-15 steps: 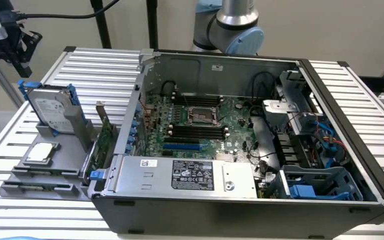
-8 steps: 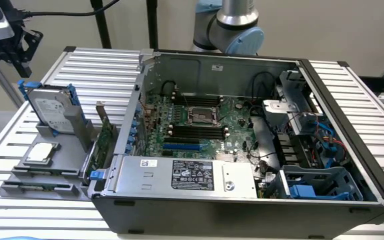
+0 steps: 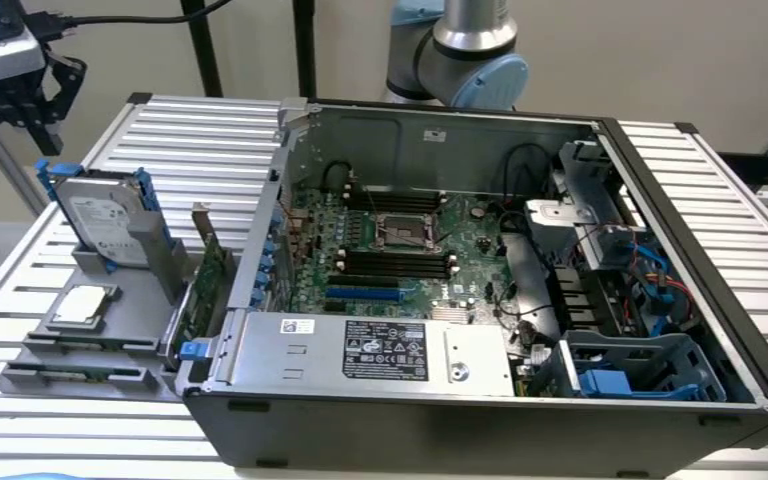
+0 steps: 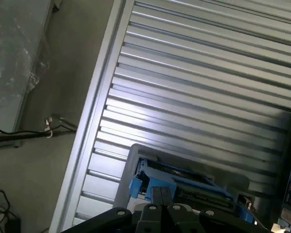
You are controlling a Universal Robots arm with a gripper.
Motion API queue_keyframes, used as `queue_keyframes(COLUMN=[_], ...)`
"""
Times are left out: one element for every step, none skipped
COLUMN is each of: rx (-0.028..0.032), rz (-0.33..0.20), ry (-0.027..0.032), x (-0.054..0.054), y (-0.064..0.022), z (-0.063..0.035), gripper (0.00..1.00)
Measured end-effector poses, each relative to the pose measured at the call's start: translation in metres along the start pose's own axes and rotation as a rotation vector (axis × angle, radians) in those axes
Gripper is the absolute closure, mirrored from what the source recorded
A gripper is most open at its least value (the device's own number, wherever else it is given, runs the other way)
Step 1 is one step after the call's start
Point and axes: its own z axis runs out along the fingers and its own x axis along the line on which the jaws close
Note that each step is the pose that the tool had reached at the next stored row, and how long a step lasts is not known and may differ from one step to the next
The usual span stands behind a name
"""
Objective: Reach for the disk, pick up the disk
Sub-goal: 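Pick up the disk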
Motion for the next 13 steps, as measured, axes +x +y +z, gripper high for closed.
queue_keyframes(rx=[0.0004,0.0007,0.001,0.0014,0.0017,0.0021,0.0025,0.0033,0.0039,0.0044,0.0051,0.0058,0.0065], rz=[-0.018,-0.036,-0.055,-0.073,-0.091,-0.109,-0.127,-0.163,-0.181,-0.199,-0.217,-0.236,-0.253], ry=[-0.0008,-0.0019,-0.0032,-0.0047,-0.006,-0.0075,-0.0091,-0.0123,-0.014,-0.016,-0.018,-0.0202,-0.0222], x=[0.0001,0.0001,0.0001,0.0001,0.0001,0.0001,0.0001,0.0001,0.0001,0.0001,0.0001,0.0001,0.0001], y=[0.0001,0.0001,0.0001,0.0001,0.0001,0.0001,0.0001,0.0001,0.0001,0.0001,0.0001,0.0001,0.0001], z=[-0.0001,-0.0001,0.0,0.0,-0.0001,-0.0001,-0.0001,0.0,0.0,0.0,0.0,0.0,0.0], gripper=[0.89,0.89,0.89,0.89,0.89,0.89,0.89,0.89,0.89,0.89,0.89,0.89,0.89])
